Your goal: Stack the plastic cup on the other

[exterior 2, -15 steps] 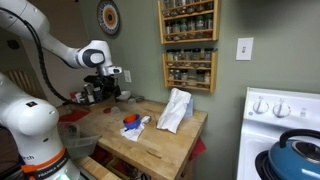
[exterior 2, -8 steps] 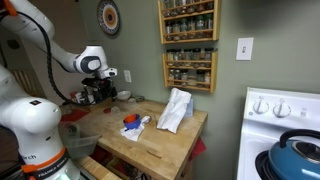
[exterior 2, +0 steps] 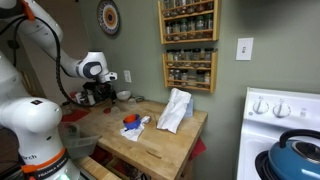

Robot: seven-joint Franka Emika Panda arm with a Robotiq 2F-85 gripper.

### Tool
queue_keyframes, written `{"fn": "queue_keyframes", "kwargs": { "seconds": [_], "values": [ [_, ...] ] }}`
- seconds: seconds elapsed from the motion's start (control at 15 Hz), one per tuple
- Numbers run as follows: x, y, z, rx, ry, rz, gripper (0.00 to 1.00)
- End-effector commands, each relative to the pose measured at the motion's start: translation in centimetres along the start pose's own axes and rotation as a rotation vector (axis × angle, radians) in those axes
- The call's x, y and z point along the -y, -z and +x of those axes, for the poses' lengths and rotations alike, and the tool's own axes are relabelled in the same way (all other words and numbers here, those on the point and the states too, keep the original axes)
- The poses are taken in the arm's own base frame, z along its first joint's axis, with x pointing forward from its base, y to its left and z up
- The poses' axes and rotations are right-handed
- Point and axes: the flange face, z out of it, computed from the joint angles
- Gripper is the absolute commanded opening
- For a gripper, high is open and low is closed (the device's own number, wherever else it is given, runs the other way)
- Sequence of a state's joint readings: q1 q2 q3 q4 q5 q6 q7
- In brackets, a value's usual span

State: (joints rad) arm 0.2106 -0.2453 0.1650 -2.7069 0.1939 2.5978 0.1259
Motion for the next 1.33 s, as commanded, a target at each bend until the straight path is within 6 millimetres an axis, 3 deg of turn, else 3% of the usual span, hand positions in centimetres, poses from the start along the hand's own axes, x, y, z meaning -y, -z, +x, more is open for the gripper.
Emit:
{"fn": "queue_keyframes", "kwargs": {
  "seconds": [0.0, 1.13, 1.2, 1.27],
  "values": [
    [0.0, -0.6, 0.2, 0.005, 0.001, -0.017, 1.00],
    [0.9, -8.2, 3.0, 0.018, -0.009, -0.068, 1.00],
    [1.0, -8.5, 3.2, 0.020, -0.011, -0.067, 0.99],
    [1.0, -8.7, 3.3, 0.022, -0.013, -0.068, 0.86]
  ]
}}
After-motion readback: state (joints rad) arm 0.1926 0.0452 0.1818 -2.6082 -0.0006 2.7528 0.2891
